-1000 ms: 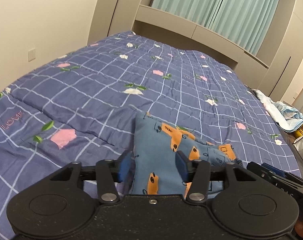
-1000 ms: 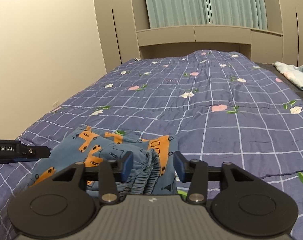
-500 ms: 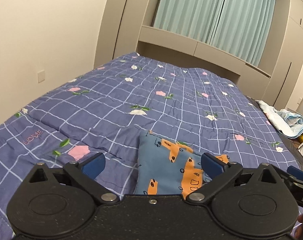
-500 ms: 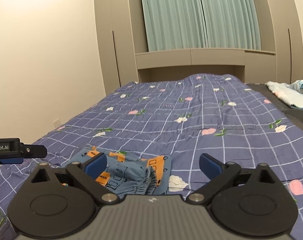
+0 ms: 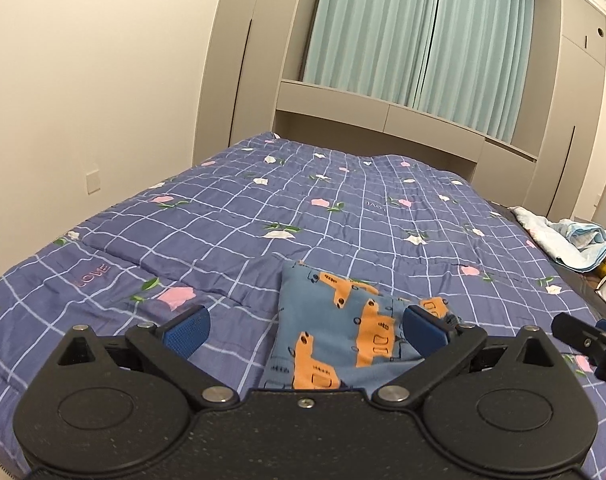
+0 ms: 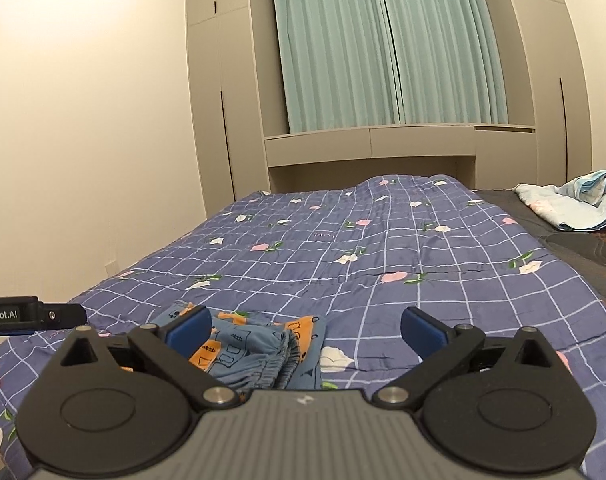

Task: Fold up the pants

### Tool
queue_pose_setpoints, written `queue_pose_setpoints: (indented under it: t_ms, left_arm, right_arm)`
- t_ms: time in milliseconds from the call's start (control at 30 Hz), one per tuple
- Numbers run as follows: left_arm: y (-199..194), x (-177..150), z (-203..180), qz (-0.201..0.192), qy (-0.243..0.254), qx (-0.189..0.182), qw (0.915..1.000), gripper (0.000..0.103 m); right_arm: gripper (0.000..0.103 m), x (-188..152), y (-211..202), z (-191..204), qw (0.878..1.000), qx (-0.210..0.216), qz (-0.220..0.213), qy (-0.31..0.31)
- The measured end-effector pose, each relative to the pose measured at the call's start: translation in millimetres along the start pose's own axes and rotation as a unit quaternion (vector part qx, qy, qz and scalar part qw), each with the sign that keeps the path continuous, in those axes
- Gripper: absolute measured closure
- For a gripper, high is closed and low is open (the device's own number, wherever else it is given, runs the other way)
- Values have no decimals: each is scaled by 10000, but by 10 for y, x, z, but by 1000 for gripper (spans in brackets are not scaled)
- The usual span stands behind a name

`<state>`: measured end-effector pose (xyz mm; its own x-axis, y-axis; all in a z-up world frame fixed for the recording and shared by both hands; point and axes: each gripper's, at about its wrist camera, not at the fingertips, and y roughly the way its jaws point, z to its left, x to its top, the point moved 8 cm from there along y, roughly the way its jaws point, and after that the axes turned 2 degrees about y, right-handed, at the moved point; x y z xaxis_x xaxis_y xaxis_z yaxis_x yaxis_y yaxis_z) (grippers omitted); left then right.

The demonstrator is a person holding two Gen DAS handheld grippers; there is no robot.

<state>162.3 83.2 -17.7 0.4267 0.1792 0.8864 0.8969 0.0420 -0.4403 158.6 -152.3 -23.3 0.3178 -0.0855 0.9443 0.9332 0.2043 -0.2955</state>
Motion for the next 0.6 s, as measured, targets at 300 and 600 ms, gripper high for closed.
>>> queue_pose_setpoints:
  t_ms: [300,600]
  left_arm:
    - [-328,-232,-77,-209,214,2,9996,1]
    - [-515,-510,-130,-164,299,-82,9994,1]
  right_arm:
    - [0,-143,-323,-11,9999,28,-140,-3]
    - [0,-365,-628,-54,9999,-46,-122,-18]
